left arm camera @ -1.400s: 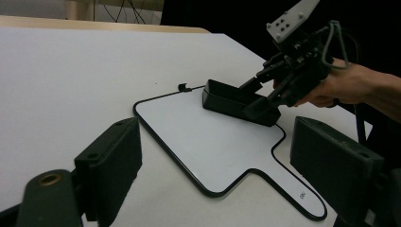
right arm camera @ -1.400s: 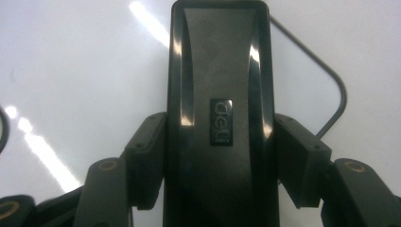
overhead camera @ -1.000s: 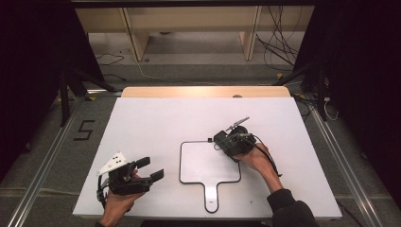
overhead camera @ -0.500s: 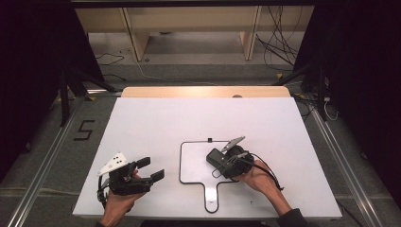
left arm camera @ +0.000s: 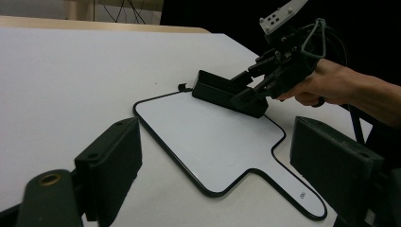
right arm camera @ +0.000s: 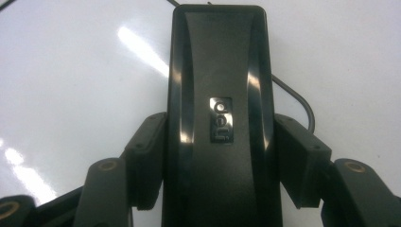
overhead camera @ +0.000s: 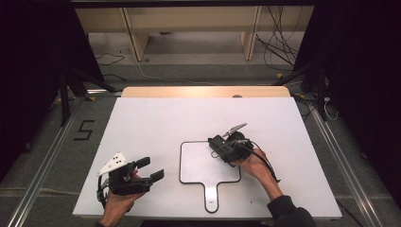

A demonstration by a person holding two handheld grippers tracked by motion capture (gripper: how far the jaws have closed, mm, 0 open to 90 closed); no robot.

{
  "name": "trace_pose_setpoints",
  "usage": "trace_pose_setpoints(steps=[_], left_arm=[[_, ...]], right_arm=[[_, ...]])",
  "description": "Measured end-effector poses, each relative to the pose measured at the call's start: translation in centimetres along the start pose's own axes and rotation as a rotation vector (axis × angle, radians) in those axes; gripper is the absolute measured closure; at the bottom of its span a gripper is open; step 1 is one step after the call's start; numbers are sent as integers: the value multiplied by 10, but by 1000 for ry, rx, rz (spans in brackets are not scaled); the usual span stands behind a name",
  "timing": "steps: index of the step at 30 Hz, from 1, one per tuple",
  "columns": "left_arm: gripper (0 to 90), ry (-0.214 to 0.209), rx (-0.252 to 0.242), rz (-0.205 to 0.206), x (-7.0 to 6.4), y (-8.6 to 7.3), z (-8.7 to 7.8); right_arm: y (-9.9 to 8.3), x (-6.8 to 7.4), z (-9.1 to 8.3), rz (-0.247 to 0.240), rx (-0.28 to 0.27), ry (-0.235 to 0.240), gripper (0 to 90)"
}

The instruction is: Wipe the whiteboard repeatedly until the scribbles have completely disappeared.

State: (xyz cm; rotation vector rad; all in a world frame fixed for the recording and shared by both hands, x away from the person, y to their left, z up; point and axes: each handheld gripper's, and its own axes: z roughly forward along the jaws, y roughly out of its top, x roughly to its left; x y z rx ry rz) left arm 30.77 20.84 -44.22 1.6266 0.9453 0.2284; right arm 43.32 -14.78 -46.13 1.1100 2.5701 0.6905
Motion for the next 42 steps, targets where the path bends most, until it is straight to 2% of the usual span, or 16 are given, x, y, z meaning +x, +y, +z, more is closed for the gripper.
trace_pose_setpoints(steps=[3, 9, 13, 23, 42], left_arm=[[167, 0, 0, -1, 0, 0, 0], [167, 1, 3, 3, 0, 0, 0], [167, 1, 0, 1, 0, 0, 0], [167, 0, -1, 2, 1, 0, 0], [167, 6, -2, -7, 1, 1, 2]], right_arm=[[-4, 7, -4, -34, 15, 20, 413], [-14, 21, -11, -59, 14, 53, 413], [-15, 18, -10, -43, 6, 63, 414], [-13, 14, -8, -26, -23, 42, 416], [-11, 9, -15, 19, -92, 80, 416]])
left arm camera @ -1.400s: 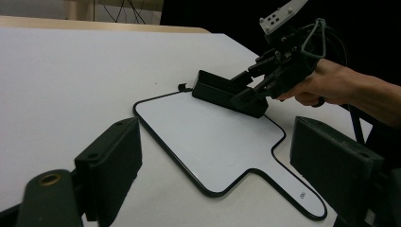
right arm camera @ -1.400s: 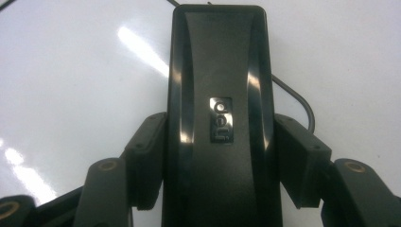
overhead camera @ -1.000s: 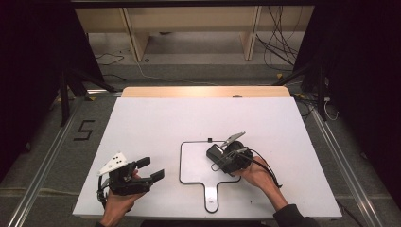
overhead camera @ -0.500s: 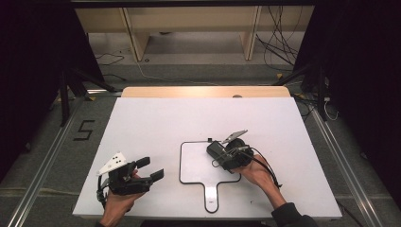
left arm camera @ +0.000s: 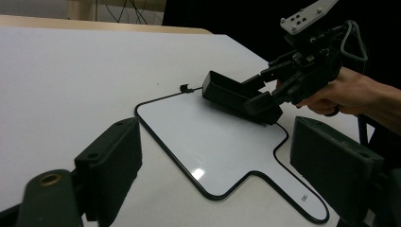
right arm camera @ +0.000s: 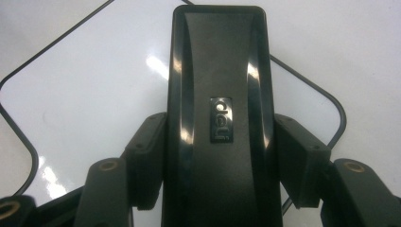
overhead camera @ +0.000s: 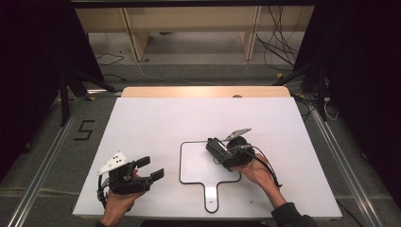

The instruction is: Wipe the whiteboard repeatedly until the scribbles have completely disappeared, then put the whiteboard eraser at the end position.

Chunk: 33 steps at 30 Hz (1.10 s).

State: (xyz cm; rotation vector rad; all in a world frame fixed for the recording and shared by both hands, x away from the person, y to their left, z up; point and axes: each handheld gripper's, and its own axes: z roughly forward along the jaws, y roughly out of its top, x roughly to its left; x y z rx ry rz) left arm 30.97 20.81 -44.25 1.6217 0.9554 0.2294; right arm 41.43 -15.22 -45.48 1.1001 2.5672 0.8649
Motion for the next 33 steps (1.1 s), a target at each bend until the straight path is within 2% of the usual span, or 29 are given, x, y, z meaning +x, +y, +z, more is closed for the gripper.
trace_pose_setpoints(steps=[20, 33], left_arm=[[167, -3, -3, -4, 0, 0, 0], [167, -2, -7, -5, 0, 1, 0]], right_arm=[[19, -7, -7, 47, -78, 0, 416], [30, -15, -7, 72, -92, -23, 416]])
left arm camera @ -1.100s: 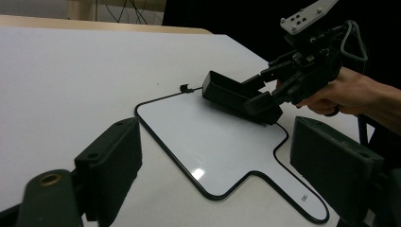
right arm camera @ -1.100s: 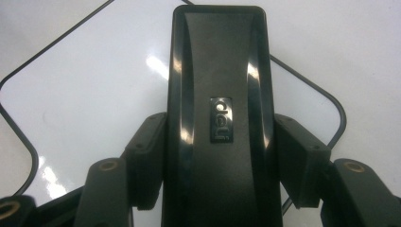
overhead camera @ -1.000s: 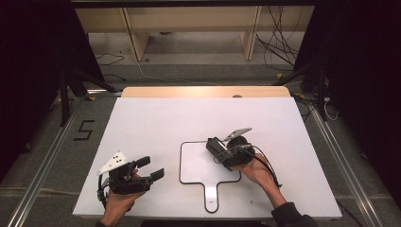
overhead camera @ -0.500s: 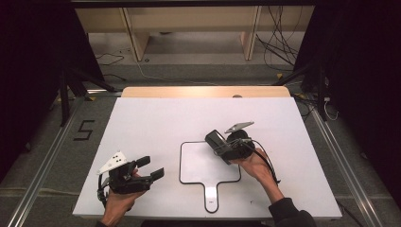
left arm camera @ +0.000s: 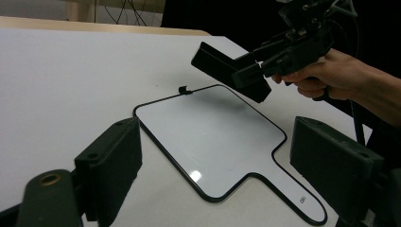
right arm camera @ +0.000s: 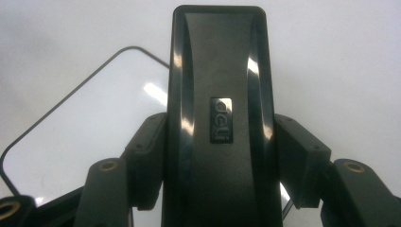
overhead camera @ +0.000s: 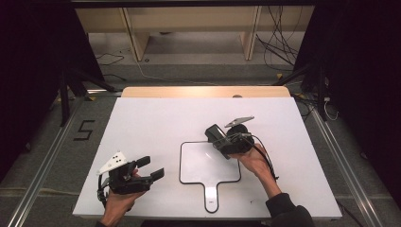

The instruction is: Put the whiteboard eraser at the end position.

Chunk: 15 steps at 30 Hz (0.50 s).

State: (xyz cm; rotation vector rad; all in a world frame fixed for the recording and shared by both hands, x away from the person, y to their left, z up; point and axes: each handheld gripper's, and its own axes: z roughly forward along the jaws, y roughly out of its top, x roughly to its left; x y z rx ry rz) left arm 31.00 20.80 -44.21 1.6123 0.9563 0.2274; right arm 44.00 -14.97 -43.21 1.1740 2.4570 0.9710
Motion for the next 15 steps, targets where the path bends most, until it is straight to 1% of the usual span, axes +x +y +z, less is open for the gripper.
trace_pose_setpoints(steps=[8, 11, 13, 15], left_arm=[[167, -2, 3, -1, 0, 0, 1], [167, -6, 1, 3, 1, 1, 1], [167, -8, -1, 0, 0, 1, 2], [167, -11, 4, 6, -1, 0, 2]], right_arm=[[13, -7, 2, 15, -14, -14, 416], [20, -10, 4, 9, -22, -25, 415], [25, -12, 4, 15, -23, -27, 416], [30, -15, 6, 20, -29, -33, 415]])
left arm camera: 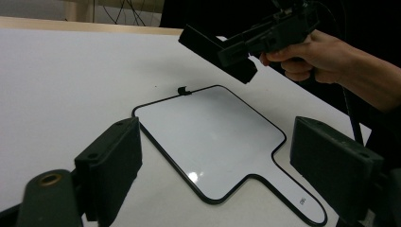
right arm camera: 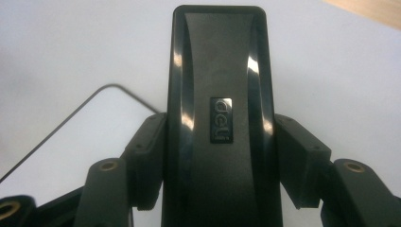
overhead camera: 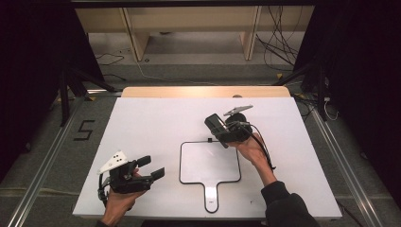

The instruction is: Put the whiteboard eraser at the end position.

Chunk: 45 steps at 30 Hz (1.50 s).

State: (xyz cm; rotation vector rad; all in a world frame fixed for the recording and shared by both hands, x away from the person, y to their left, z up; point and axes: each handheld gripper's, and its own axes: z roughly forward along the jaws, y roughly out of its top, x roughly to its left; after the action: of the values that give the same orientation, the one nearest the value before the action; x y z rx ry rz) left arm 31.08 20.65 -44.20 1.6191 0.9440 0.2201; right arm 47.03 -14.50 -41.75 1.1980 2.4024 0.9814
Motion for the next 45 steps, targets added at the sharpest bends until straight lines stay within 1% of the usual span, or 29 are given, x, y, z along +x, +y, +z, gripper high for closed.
trace_pose_setpoints(steps=[3, 6, 13, 19, 20, 23, 27, 31, 32, 33, 37, 41, 43, 45], left_arm=[[167, 0, -6, -7, 1, 0, -1], [167, -2, -7, -2, 1, 0, -2], [167, -2, -7, -3, 1, 0, -3], [167, -5, -14, -1, 1, 1, -3], [167, -6, -11, 1, 1, 1, -4], [167, -8, -12, -1, 1, 1, -4], [167, -11, -13, -1, 1, 1, -4], [167, -13, -13, -1, 1, 1, -4], [167, -13, -13, -1, 1, 1, -4], [167, -13, -14, -2, 1, 1, -4], [167, -15, -14, 0, 1, 1, -4], [167, -15, -15, -3, 1, 1, -5], [167, -15, -14, -1, 1, 1, -4], [167, -15, -14, -2, 1, 1, -4]], right_arm=[[7, -2, 2, 7, -6, -5, 415], [14, -3, 4, 12, -6, -7, 415], [32, -8, 15, 32, -9, -14, 415], [45, -13, 30, 53, -8, -18, 415], [46, -14, 33, 62, -4, -20, 415], [50, -15, 42, 67, 6, -25, 415], [54, -17, 54, 71, 27, -39, 415], [56, -17, 64, 56, 43, -40, 415], [56, -17, 66, 64, 47, -38, 415], [57, -18, 68, 56, 48, -39, 415], [55, -19, 78, 63, 78, -49, 415], [53, -21, 83, 72, 95, -58, 415], [52, -22, 85, 70, 97, -59, 415], [51, -22, 87, 77, 98, -58, 414]])
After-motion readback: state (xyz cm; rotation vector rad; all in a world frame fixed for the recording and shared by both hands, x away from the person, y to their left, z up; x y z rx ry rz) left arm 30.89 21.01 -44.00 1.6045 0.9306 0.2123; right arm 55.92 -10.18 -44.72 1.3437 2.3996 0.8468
